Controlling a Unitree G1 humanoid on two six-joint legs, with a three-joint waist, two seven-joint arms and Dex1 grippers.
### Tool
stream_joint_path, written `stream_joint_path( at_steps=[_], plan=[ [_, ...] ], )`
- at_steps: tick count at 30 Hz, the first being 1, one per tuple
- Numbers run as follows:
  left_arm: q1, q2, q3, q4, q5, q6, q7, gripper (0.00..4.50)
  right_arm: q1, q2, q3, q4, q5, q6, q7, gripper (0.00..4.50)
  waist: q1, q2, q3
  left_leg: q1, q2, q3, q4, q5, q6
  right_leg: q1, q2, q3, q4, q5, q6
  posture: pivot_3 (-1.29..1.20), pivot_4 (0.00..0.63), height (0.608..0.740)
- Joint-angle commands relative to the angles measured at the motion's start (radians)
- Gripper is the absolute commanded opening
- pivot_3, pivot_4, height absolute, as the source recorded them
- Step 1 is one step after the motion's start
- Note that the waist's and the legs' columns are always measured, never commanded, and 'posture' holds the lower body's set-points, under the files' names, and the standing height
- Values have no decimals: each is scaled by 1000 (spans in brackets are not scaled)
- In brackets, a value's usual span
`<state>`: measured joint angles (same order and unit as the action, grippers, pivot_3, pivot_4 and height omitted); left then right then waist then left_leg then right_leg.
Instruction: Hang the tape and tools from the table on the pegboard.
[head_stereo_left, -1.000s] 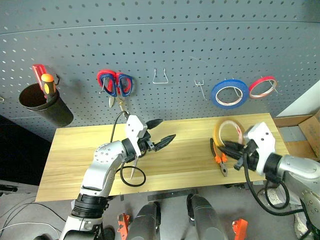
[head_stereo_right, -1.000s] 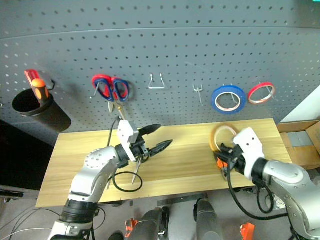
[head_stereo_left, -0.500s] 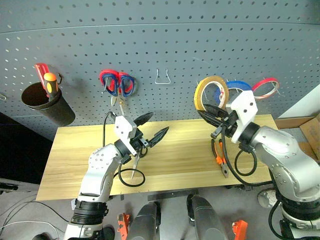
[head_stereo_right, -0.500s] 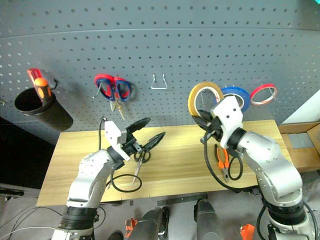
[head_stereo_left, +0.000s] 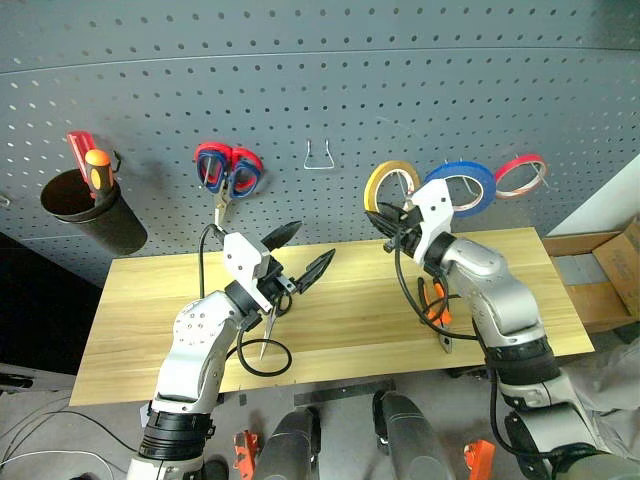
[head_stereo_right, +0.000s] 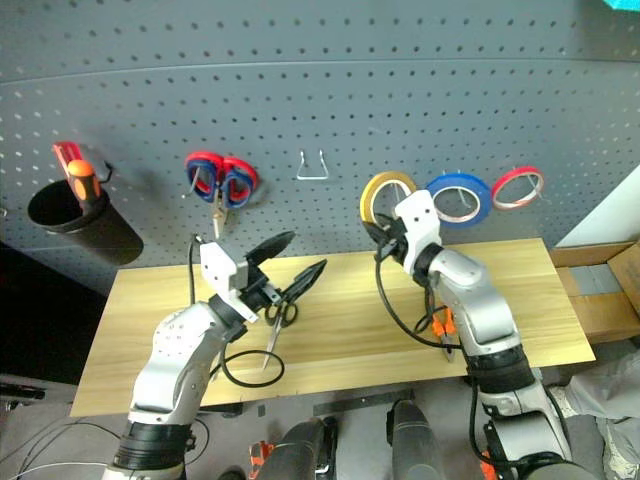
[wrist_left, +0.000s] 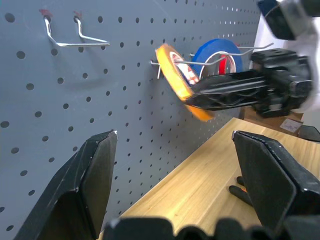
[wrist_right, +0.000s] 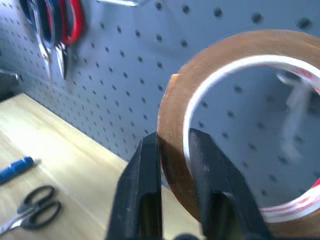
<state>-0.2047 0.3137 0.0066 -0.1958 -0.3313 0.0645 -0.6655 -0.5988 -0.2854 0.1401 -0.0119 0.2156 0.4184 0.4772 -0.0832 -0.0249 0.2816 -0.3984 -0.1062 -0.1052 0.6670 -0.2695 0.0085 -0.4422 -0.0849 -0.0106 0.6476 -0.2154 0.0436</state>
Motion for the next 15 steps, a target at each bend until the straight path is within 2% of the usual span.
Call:
stream_joint_path(
  at_steps=[1,4,8,11,13,15],
  plan=[
    [-5,9,-2,-42,-13,-2,-5,3950,-13,1,-12,-16,-9,2,3,2092,0,0,-2,0,0,0,0,0,0,0,0,0,0,0,0,-160,203,740],
    [-1,17,-7,-33,-14,-3,-22,3950,33,-41,-29,-100,6,56,21,3116,3,0,-2,0,0,0,0,0,0,0,0,0,0,0,0,-173,213,740],
    [25,50,-42,-12,13,-11,-75,3950,188,-198,-53,-367,81,241,103,4476,11,1,-3,-1,0,-1,1,0,0,0,-1,0,-1,0,0,-189,232,740],
    [57,94,-98,18,63,-48,-133,3950,303,-273,-129,-485,164,375,113,4476,11,1,-3,-1,0,0,1,-1,1,0,-1,1,-2,0,0,-198,243,740],
    [80,110,-130,41,84,-65,-161,3950,363,-296,-118,-474,141,477,66,4476,3,1,-3,-1,0,0,1,-1,1,0,-1,1,-2,0,0,-212,271,740],
    [102,123,-158,46,85,-39,-186,3950,374,-273,-97,-399,97,610,-22,4476,-2,1,-3,0,1,0,1,-2,4,2,-1,2,-1,0,-1,-212,282,740]
  ],
)
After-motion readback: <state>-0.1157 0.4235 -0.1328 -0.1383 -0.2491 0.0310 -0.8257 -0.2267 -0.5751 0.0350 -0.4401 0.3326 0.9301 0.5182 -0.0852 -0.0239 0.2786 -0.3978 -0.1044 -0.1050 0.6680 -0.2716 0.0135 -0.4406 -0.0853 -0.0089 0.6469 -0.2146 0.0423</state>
